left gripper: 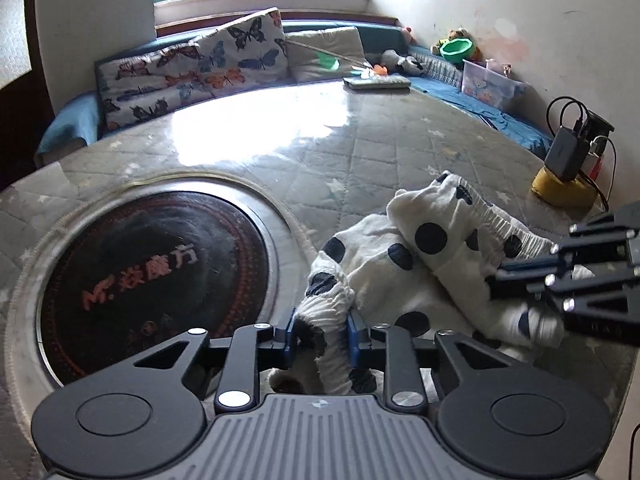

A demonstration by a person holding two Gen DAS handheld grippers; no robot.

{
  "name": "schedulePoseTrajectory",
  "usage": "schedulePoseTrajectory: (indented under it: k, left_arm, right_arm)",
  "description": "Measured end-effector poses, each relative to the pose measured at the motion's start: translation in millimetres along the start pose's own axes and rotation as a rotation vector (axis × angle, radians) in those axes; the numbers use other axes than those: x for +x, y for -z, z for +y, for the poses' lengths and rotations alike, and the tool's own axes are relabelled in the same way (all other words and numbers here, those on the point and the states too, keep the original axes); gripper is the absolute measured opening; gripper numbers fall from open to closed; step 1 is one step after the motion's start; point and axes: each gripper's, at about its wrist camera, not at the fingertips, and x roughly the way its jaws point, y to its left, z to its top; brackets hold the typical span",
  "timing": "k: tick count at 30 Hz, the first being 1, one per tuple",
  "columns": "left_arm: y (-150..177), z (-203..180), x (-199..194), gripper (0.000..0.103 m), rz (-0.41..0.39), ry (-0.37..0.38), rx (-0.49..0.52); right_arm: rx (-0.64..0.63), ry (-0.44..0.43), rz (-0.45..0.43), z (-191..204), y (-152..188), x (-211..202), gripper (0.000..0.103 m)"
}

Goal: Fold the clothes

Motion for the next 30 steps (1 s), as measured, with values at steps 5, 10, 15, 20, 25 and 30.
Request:
schedulePoseTrajectory:
  k: [5,10,15,20,25,30]
  left_arm:
    - [5.9,12.8,-15.5,0.023,-0.030,-0.056,-0.021]
    - [13.2,23.9,-29.4,0.021,-0.055,-0.078,-0.047]
    - [19.4,28.2,-43.8,0.020,-0.085,-0.061,-0.066]
    - [25.7,32.5,-58.2,0.019,-0.115,-0.044,-0.085]
    - [29.3,33.8,-72.5,0.018,-0.145,-0.017,-0.101]
    - [24.7,11.6,-87.9,0.018,-0.178,0.092,-0.065]
  right_arm:
    - [-0.071,0.086,-0.038,3.2,-16.3,-0.7,0.006]
    - [-0.146,0.239,-0.098,0.8,-50.7,8.5,0.005]
    - [-0.213,0.415,-0.196,0.8,-90.6,18.6,0.005]
    - [-0.166,0.546,-0.301,-3.9,-123.2,16.2,0.009]
    - [-0.082,0.462,-0.263,-14.4,-120.5,11.8,0.021]
    - [-0.041,0.323,-0.200,-9.4,-93.7,7.8,0.026]
